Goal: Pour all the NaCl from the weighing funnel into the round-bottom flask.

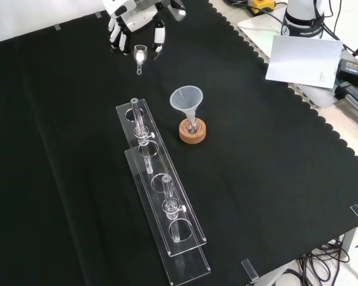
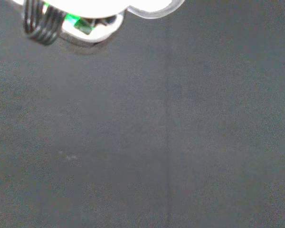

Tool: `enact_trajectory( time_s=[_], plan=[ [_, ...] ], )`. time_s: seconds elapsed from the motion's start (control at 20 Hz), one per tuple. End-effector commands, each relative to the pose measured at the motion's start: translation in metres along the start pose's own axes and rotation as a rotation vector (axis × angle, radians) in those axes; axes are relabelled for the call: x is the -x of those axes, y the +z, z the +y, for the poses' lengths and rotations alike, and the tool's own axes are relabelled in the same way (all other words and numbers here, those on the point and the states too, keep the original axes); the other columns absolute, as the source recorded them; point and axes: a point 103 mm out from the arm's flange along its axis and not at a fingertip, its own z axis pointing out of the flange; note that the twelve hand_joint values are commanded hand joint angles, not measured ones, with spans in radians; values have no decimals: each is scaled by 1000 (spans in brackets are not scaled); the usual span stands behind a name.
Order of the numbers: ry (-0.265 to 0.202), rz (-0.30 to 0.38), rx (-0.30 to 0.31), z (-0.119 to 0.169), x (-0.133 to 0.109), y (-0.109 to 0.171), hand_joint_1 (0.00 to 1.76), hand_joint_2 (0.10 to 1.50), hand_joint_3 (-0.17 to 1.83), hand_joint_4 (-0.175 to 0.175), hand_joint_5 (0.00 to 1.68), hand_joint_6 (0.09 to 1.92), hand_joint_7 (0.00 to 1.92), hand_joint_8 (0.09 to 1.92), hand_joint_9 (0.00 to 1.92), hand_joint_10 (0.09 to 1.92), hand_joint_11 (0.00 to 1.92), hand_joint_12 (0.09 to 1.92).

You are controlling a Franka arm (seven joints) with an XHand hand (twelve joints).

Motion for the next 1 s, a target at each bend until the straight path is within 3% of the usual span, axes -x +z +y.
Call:
enact_trajectory(
  time_s=[0.05, 0.5, 1.0],
  plan=[
    [-9, -61, -11, -36, -27, -14, 1100, 680, 690, 175, 1171, 868, 572, 663, 945, 376, 715, 1117],
    [-28, -122, -34, -75, -68, -22, 1100, 680, 692, 175, 1170, 870, 568, 663, 944, 375, 714, 1117],
    [-32, -173, -55, -91, -85, -20, 1100, 679, 694, 175, 1170, 872, 560, 661, 942, 372, 707, 1115]
  ],
)
